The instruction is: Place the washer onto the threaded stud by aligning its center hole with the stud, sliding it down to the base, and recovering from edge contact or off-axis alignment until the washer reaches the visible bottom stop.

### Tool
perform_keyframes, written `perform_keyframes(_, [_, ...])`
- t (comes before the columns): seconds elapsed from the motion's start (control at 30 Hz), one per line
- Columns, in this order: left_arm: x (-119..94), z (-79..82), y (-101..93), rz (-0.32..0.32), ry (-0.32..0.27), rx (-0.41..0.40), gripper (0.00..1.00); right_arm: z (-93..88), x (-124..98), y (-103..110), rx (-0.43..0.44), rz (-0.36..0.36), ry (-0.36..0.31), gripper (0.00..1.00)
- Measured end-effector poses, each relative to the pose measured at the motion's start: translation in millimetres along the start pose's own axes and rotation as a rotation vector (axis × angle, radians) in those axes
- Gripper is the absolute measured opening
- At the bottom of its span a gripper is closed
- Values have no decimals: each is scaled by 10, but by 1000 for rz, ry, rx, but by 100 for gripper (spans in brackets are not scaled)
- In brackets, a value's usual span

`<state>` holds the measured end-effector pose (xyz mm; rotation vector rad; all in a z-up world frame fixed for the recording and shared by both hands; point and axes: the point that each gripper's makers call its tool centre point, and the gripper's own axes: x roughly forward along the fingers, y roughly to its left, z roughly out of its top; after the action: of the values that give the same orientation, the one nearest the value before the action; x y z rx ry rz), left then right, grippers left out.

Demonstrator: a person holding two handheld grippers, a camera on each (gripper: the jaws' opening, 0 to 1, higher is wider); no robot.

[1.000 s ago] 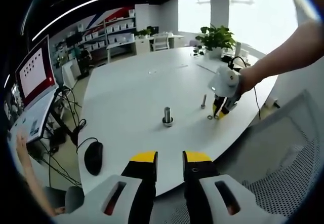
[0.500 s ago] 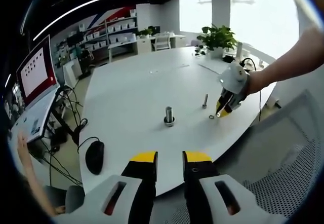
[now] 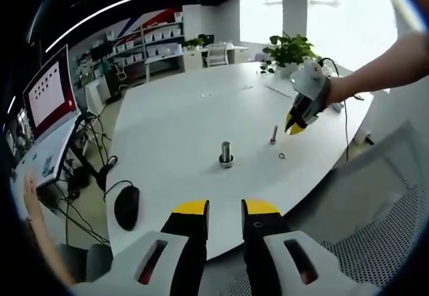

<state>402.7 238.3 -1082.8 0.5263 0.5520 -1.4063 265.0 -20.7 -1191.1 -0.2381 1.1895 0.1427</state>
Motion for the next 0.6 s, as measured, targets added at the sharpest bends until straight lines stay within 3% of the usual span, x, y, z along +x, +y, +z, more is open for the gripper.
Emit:
perform_keyframes(0.17, [-2,6,-5,-1,-1,-1,17,62,-78,11,-11,-11,-3,14])
perform_keyframes(0.4, [-4,5,-26,-6,0,5,17,234,-81,-29,-90,-3,4,14])
perform_keyframes(0.6, [2,4,-16,-1,-1,-2,17,277,14,-34,-100,19,19,14])
